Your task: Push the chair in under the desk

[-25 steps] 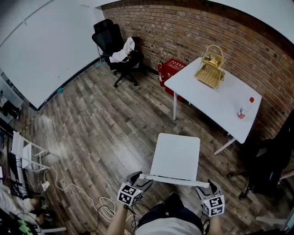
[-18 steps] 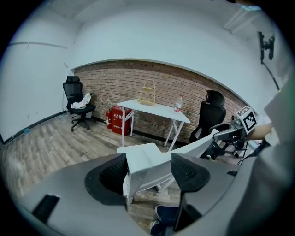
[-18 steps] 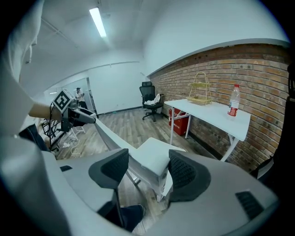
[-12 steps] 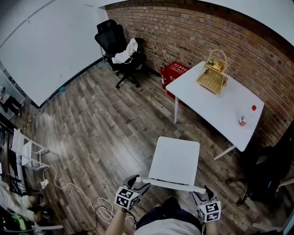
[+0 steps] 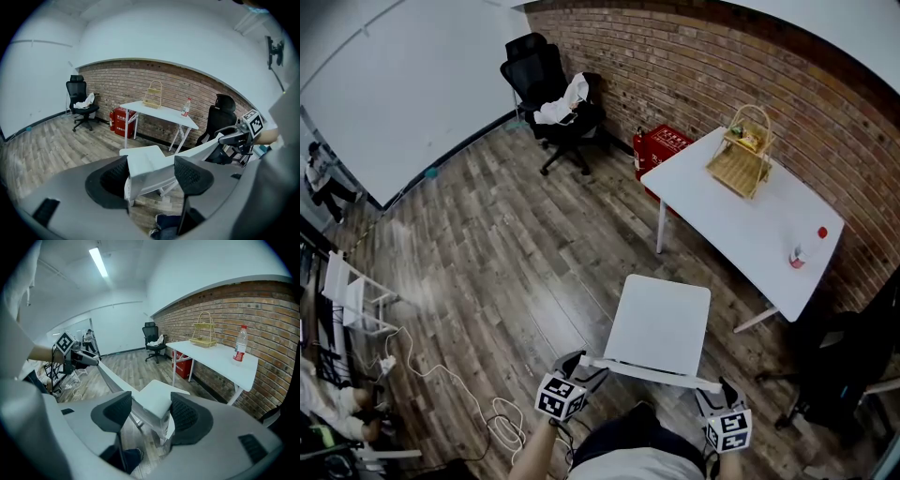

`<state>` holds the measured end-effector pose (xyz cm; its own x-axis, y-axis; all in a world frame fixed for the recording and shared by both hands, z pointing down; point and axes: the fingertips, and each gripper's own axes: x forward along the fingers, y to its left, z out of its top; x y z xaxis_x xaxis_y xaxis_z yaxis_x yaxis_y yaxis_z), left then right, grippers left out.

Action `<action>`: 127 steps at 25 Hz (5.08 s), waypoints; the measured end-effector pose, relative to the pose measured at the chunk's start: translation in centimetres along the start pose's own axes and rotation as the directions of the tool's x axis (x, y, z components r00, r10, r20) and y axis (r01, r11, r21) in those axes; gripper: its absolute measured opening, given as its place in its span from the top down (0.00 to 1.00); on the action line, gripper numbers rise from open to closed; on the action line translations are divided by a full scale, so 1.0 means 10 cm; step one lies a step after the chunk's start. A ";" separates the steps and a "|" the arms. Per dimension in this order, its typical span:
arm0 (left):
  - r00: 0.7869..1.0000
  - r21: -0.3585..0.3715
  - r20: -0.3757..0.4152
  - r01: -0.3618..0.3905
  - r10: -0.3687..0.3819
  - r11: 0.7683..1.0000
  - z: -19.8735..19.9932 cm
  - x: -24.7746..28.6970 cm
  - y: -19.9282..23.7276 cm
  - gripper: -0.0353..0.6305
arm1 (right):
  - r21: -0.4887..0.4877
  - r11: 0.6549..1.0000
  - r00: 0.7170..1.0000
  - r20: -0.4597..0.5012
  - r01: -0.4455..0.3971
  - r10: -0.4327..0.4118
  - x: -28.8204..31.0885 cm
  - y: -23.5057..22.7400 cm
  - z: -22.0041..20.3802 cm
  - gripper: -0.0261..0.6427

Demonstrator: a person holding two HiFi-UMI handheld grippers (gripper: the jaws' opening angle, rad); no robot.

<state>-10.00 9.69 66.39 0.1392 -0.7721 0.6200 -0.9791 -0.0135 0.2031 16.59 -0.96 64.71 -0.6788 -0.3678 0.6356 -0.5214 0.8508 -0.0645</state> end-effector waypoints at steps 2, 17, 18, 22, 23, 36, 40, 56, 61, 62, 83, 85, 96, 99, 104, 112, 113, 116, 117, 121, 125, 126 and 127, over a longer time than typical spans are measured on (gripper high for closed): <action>1.000 0.002 0.001 0.003 -0.003 1.000 0.06 0.07 0.02 0.48 | 0.000 1.000 1.000 0.003 0.003 -0.003 0.03 -0.06 0.03 0.56; 0.996 0.068 0.001 0.084 -0.084 0.994 0.50 0.53 0.26 0.48 | 0.060 0.995 0.996 0.013 0.085 -0.086 0.29 -0.30 0.24 0.56; 0.995 0.077 -0.001 0.095 -0.095 0.993 0.54 0.57 0.30 0.48 | 0.070 0.993 0.995 0.011 0.095 -0.096 0.31 -0.31 0.25 0.56; 0.990 0.114 -0.024 0.138 -0.136 0.984 0.72 0.74 0.51 0.48 | 0.110 0.984 0.990 0.005 0.140 -0.141 0.47 -0.29 0.34 0.56; 0.989 0.121 -0.030 0.149 -0.146 0.981 0.77 0.79 0.56 0.48 | 0.120 0.982 0.989 0.002 0.148 -0.150 0.52 -0.29 0.37 0.56; 0.960 0.219 -0.086 0.278 -0.265 0.935 1.34 1.33 0.98 0.48 | 0.234 0.934 0.963 -0.037 0.270 -0.269 0.91 -0.38 0.60 0.56; 0.952 0.238 -0.089 0.305 -0.292 0.922 1.49 1.49 1.03 0.48 | 0.255 0.920 0.954 -0.038 0.297 -0.297 0.99 -0.45 0.68 0.56; 0.934 0.282 -0.106 0.357 -0.341 0.891 1.95 2.07 1.07 0.48 | 0.300 0.894 0.941 -0.053 0.333 -0.333 1.22 -0.86 0.87 0.56; 0.932 0.288 -0.103 0.363 -0.349 0.886 2.08 2.24 1.01 0.48 | 0.308 0.886 0.937 -0.056 0.345 -0.345 1.25 -1.06 0.92 0.56; 0.931 0.290 -0.104 0.364 -0.349 0.885 2.12 2.28 1.00 0.48 | 0.305 0.888 0.937 -0.054 0.344 -0.345 1.27 -1.11 0.94 0.56; 0.923 0.299 -0.153 0.384 -0.353 0.874 2.67 3.07 0.86 0.48 | 0.328 0.879 0.935 -0.053 0.347 -0.349 1.45 -1.93 1.29 0.56; 0.924 0.303 -0.149 0.381 -0.351 0.873 2.73 3.14 0.83 0.48 | 0.322 0.883 0.938 -0.051 0.340 -0.343 1.47 -2.02 1.32 0.56; 0.922 0.313 -0.162 0.385 -0.351 0.868 2.97 3.38 0.74 0.48 | 0.323 0.884 0.939 -0.052 0.338 -0.340 1.51 -2.33 1.41 0.56; 0.921 0.308 -0.165 0.389 -0.354 0.868 3.00 3.42 0.75 0.48 | 0.328 0.880 0.937 -0.051 0.342 -0.345 1.54 -2.36 1.43 0.56; 0.915 0.310 -0.178 0.402 -0.363 0.862 3.06 3.50 0.79 0.48 | 0.344 0.870 0.932 -0.055 0.354 -0.358 1.60 -2.38 1.49 0.56; 0.902 0.335 -0.183 0.430 -0.390 0.838 3.22 3.70 0.92 0.48 | 0.370 0.850 0.924 -0.075 0.375 -0.375 1.73 -2.42 1.66 0.56; 0.901 0.337 -0.182 0.434 -0.394 0.836 3.25 3.72 0.93 0.48 | 0.371 0.848 0.923 -0.078 0.378 -0.377 1.74 -2.42 1.67 0.56; 0.898 0.346 -0.177 0.439 -0.402 0.829 3.31 3.77 0.95 0.48 | 0.379 0.839 0.917 -0.078 0.390 -0.391 1.78 -2.46 1.71 0.56; 0.898 0.350 -0.175 0.441 -0.404 0.827 3.33 3.80 0.96 0.48 | 0.382 0.835 0.914 -0.073 0.395 -0.399 1.79 -2.49 1.73 0.56; 0.892 0.354 -0.179 0.452 -0.415 0.819 3.43 3.89 0.95 0.48 | 0.379 0.834 0.911 -0.064 0.400 -0.407 1.84 -2.57 1.76 0.56; 0.890 0.353 -0.176 0.455 -0.420 0.817 3.51 3.94 0.91 0.48 | 0.382 0.830 0.908 -0.068 0.406 -0.413 1.87 -2.67 1.73 0.56; 0.890 0.355 -0.175 0.457 -0.422 0.816 3.52 3.96 0.90 0.48 | 0.385 0.828 0.907 -0.066 0.408 -0.416 1.87 -2.68 1.76 0.56; 0.888 0.356 -0.174 0.459 -0.425 0.814 3.53 3.98 0.90 0.48 | 0.387 0.826 0.906 -0.066 0.409 -0.418 1.87 -2.70 1.77 0.56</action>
<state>-18.45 -43.58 66.16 0.5656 -0.5695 0.5964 -0.7858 -0.5917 0.1802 8.84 -37.46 64.68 -0.3631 -0.6639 0.6537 -0.9087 0.4076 -0.0907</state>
